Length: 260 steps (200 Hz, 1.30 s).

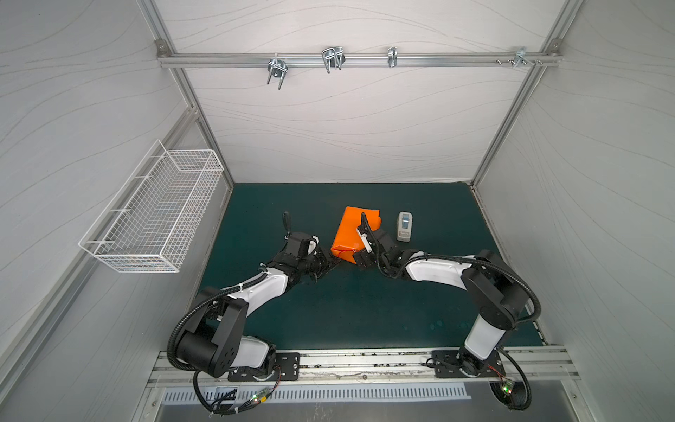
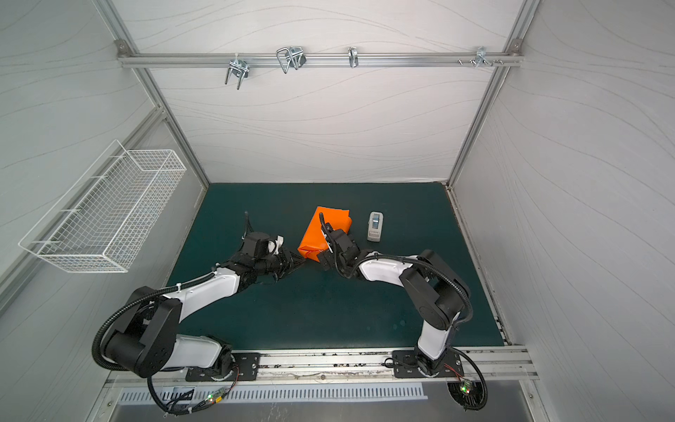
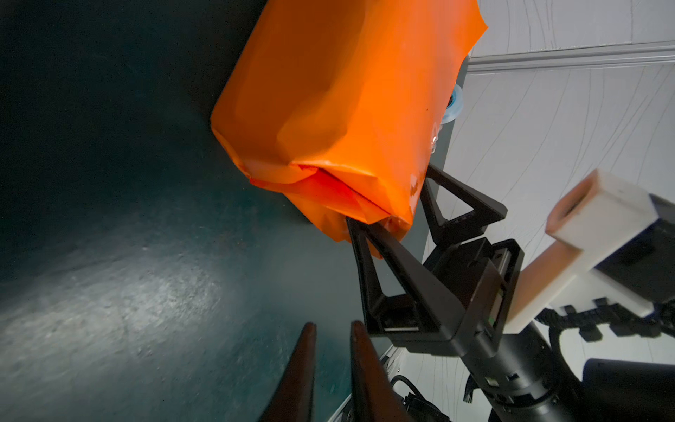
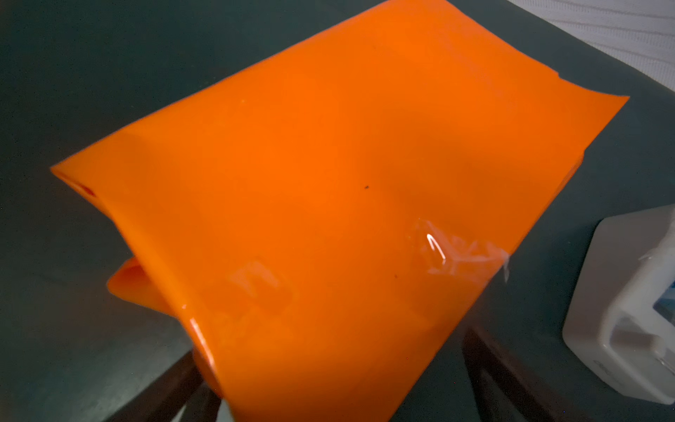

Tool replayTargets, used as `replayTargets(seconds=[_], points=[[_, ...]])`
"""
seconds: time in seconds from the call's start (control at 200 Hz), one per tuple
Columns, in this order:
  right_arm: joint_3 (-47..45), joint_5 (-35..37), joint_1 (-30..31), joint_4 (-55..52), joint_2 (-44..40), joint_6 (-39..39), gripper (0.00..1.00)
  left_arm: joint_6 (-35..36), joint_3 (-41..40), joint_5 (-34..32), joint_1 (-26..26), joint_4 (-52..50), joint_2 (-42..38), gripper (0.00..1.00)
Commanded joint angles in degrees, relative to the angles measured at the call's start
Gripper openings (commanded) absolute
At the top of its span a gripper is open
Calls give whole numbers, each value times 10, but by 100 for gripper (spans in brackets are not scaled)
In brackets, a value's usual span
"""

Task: Wrap a gift box in wrapping paper
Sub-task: Stick the wrapping paper to the gift box.

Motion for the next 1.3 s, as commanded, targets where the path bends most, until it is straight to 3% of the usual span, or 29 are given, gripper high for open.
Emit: replayTargets(seconds=[0.0, 0.22, 0.695, 0.745, 0.835, 0.955, 1.055, 1.165, 1.295], points=[[-27, -29, -4, 16, -48, -13, 99, 12, 3, 0, 6, 6, -5, 20], [-59, -46, -4, 17, -83, -17, 99, 13, 3, 2, 14, 5, -7, 20], [-21, -43, -43, 16, -15, 18, 99, 67, 50, 24, 72, -99, -24, 23], [-24, -57, -42, 27, -20, 14, 99, 83, 76, 26, 74, -122, -13, 27], [-30, -86, -42, 29, -47, 14, 99, 113, 129, 22, 76, -162, 14, 46], [-51, -118, -58, 15, -134, 50, 99, 183, 243, 4, 76, -247, 70, 64], [-22, -176, -139, -59, -169, 193, 91, 240, 363, -14, 76, -315, 157, 68], [43, -300, -241, -134, -120, 312, 84, 272, 486, 12, 76, -357, 263, 65], [67, -365, -252, -124, -59, 357, 83, 260, 543, 24, 82, -345, 319, 65]])
